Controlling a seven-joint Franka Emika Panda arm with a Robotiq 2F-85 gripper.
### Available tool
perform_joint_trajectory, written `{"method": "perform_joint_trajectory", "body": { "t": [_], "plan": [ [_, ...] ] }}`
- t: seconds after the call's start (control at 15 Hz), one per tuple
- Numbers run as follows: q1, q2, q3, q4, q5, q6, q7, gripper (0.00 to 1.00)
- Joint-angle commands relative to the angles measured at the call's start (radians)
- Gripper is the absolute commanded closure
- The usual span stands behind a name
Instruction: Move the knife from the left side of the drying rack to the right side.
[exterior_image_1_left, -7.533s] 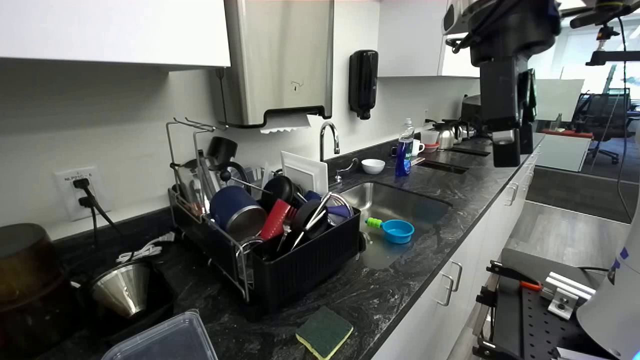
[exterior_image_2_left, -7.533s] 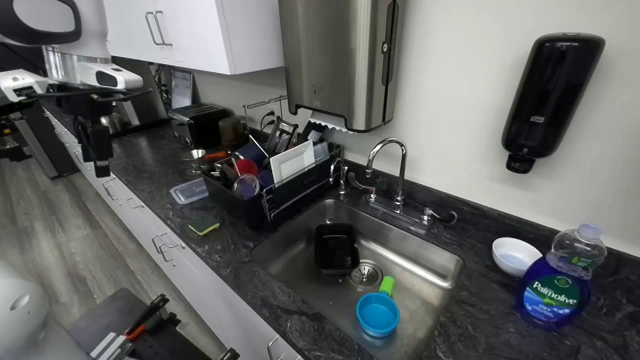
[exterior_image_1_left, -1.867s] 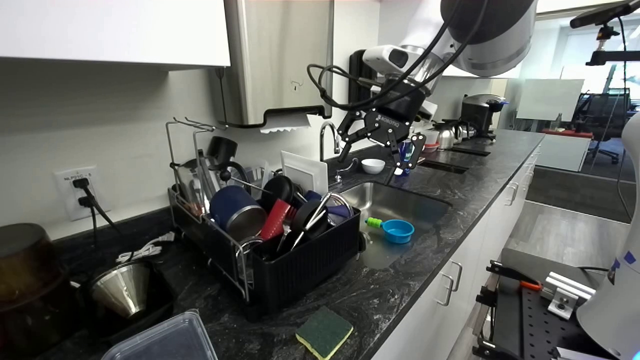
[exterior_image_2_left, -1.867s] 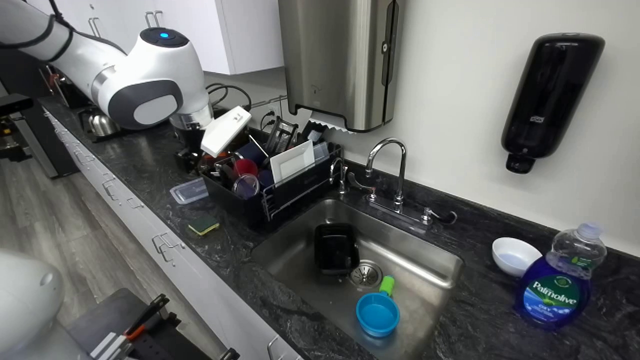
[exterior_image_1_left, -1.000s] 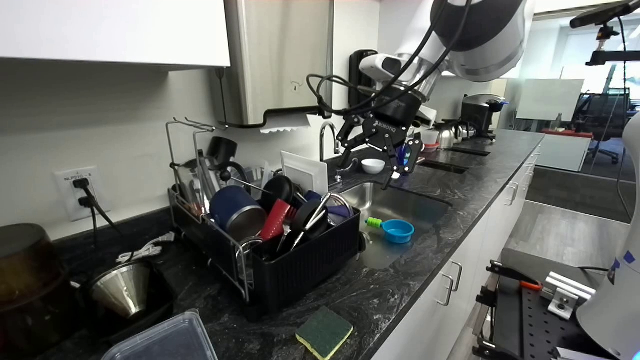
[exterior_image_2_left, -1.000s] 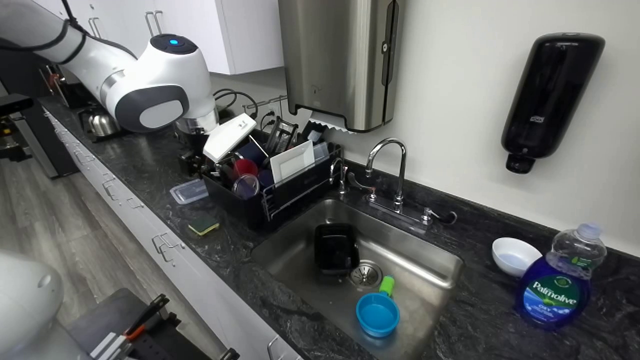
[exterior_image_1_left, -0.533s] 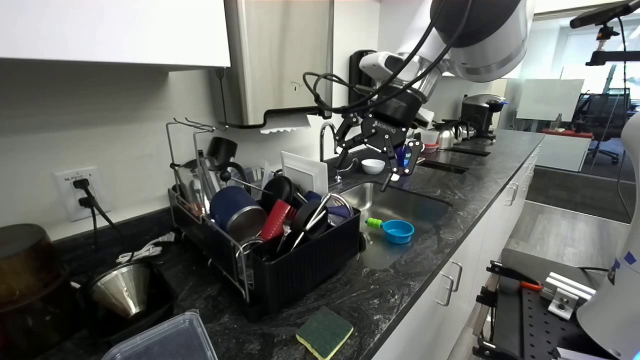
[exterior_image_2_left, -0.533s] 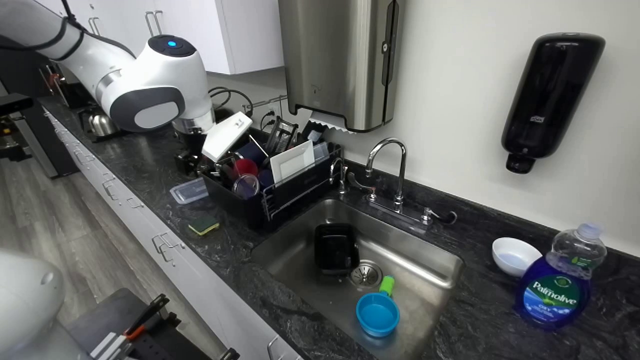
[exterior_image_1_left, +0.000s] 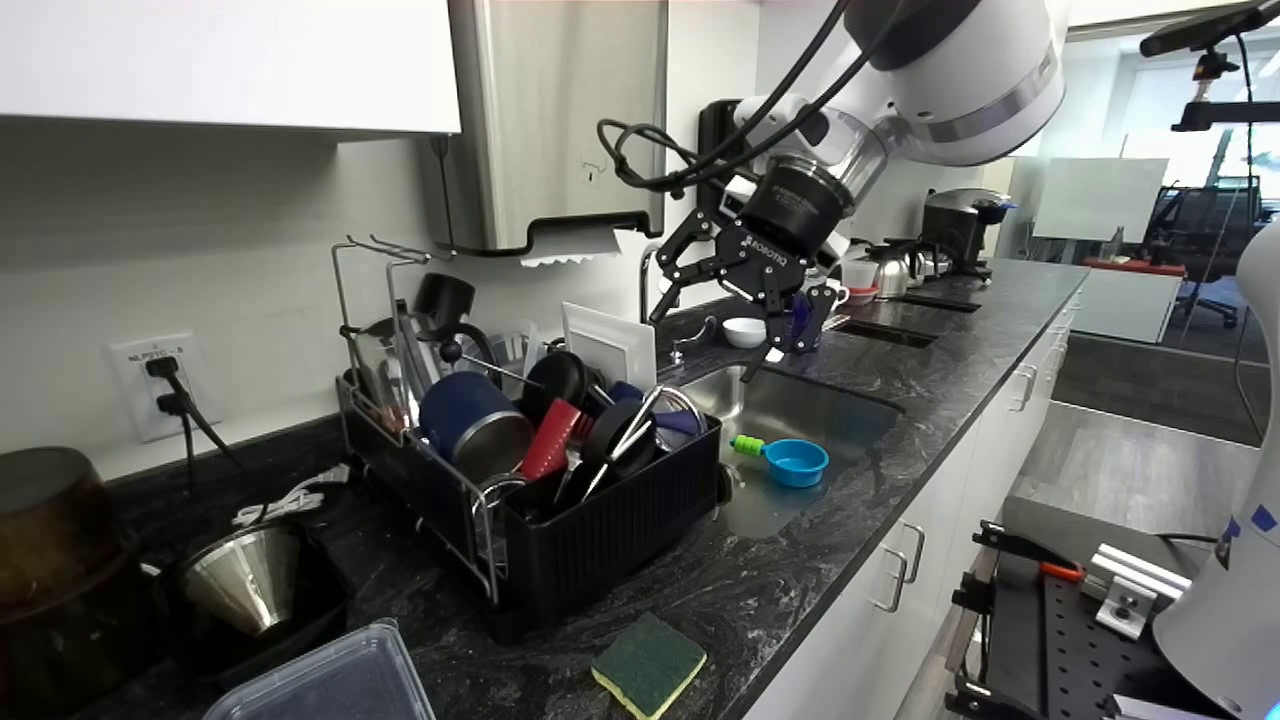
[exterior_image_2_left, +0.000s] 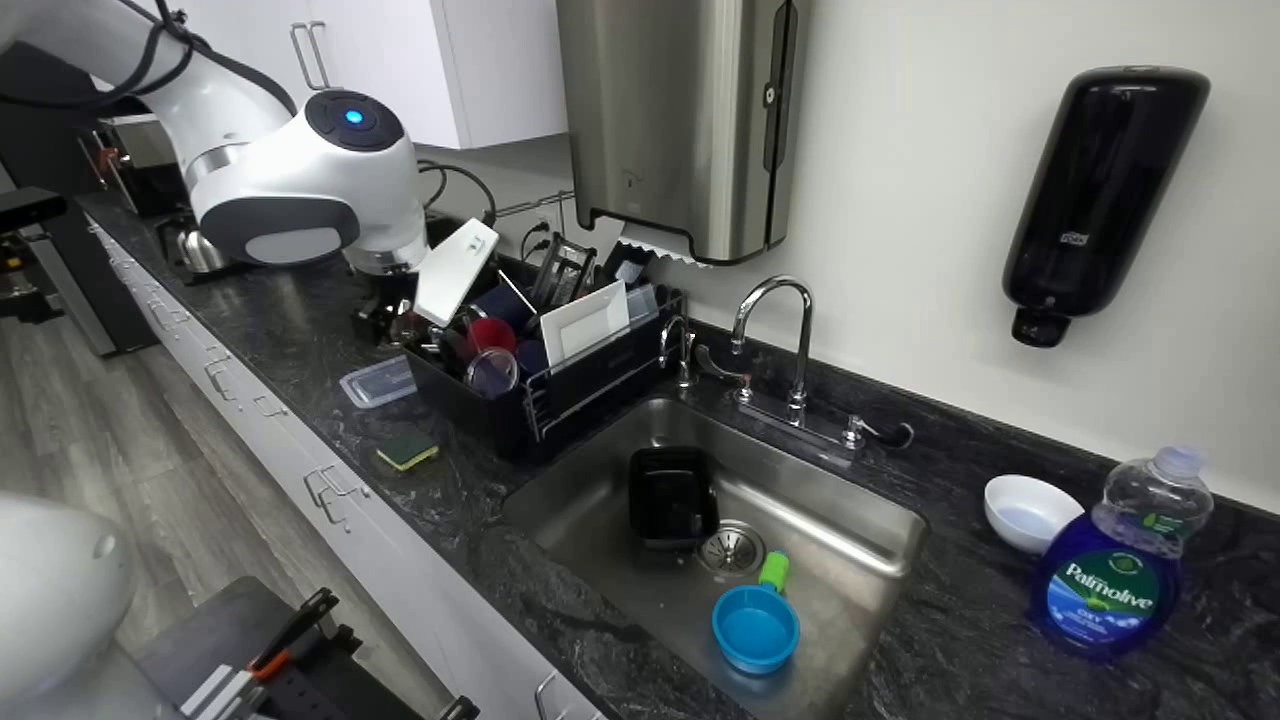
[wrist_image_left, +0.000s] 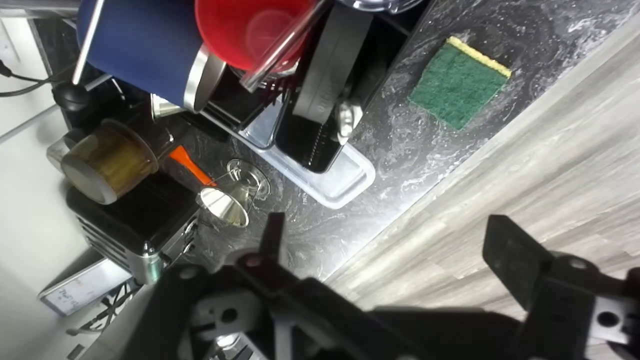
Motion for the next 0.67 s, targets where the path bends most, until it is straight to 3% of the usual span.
{"method": "perform_joint_trajectory", "body": {
  "t": [0.0, 0.27, 0.33, 0.6],
  "plan": [
    [0.057, 0.031, -0.054, 0.015, 0.120, 0.006, -0.170, 0.00],
    [0.086, 0.087, -0.094, 0.038, 0.233, -0.003, -0.306, 0.00],
    [0.126, 0.059, -0.125, 0.039, 0.165, 0.002, -0.231, 0.00],
    [0.187, 0.074, -0.173, 0.069, 0.161, 0.018, -0.231, 0.00]
  ]
}}
